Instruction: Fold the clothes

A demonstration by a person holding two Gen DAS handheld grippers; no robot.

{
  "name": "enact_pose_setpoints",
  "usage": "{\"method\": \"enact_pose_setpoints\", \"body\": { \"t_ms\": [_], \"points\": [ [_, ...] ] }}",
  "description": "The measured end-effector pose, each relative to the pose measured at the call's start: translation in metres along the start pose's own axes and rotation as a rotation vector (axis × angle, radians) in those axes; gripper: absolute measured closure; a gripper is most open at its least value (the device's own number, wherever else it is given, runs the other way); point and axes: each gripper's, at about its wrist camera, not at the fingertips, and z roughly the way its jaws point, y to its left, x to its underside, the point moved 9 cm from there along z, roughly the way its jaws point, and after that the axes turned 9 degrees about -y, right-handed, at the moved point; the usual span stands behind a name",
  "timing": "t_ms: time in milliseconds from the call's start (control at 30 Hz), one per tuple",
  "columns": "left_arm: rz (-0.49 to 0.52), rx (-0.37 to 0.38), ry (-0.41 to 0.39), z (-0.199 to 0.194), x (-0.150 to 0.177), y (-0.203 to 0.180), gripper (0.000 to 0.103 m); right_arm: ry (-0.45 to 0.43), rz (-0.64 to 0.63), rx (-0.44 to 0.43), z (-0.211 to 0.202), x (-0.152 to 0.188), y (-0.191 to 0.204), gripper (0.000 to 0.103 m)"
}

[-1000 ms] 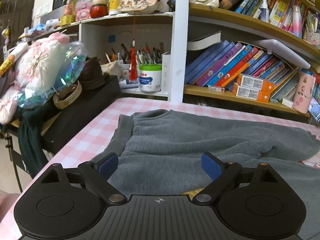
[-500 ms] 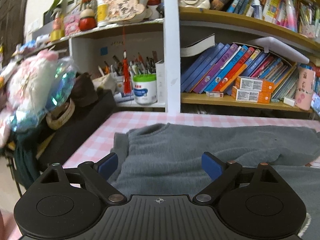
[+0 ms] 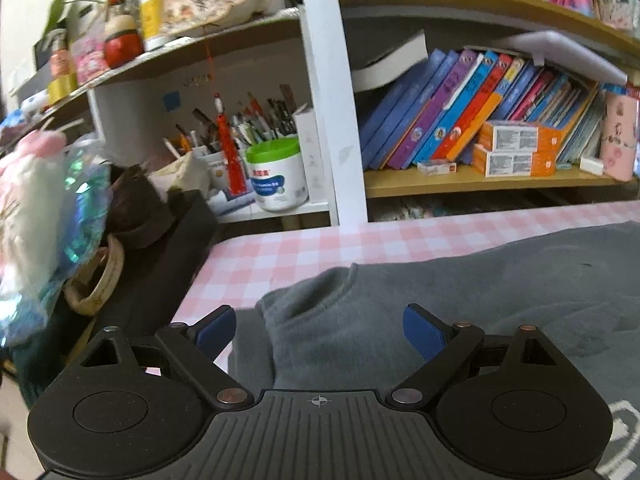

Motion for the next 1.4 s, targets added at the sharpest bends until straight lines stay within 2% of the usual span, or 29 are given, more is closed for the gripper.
{"method": "enact_pose_setpoints", "body": {
  "t_ms": [267,500,767,933,1100,1233,1300,1367,1400],
  "points": [
    [0.132,0.107,0.032,0.058,-0.017,-0.025,0.011,0.012,-0.009,-0.038,0.049,-0.024,-0.001,0.026],
    [0.235,0.177,0.052,0.096,-0.013,-0.041,0.012,0.063,-0.073,-0.095,0.083,-0.025,0.01,0.027],
    [0.273,0.196,0.14,0.127,0.003,-0.032,0.012,0.136,-0.019,-0.158,0.101,-0.011,0.004,0.036],
    [0.224,0.23,0.169,0.138,0.008,-0.028,0.012,0.149,0.047,-0.184,0.104,-0.005,0.0,0.036],
    [0.106,0.295,0.226,0.145,0.012,-0.018,0.012,0.148,0.067,-0.2,0.105,-0.004,-0.001,0.035],
    [0.04,0.315,0.233,0.144,0.016,-0.013,0.012,0.13,0.075,-0.197,0.103,-0.003,-0.001,0.036],
    [0.005,0.323,0.241,0.143,0.019,-0.011,0.012,0.121,0.078,-0.2,0.101,-0.002,0.001,0.043],
    [-0.013,0.331,0.25,0.139,0.02,-0.013,0.014,0.115,0.075,-0.215,0.097,-0.002,0.004,0.059],
    [-0.022,0.335,0.254,0.137,0.02,-0.013,0.017,0.113,0.081,-0.221,0.094,-0.002,0.006,0.064]
  ]
}}
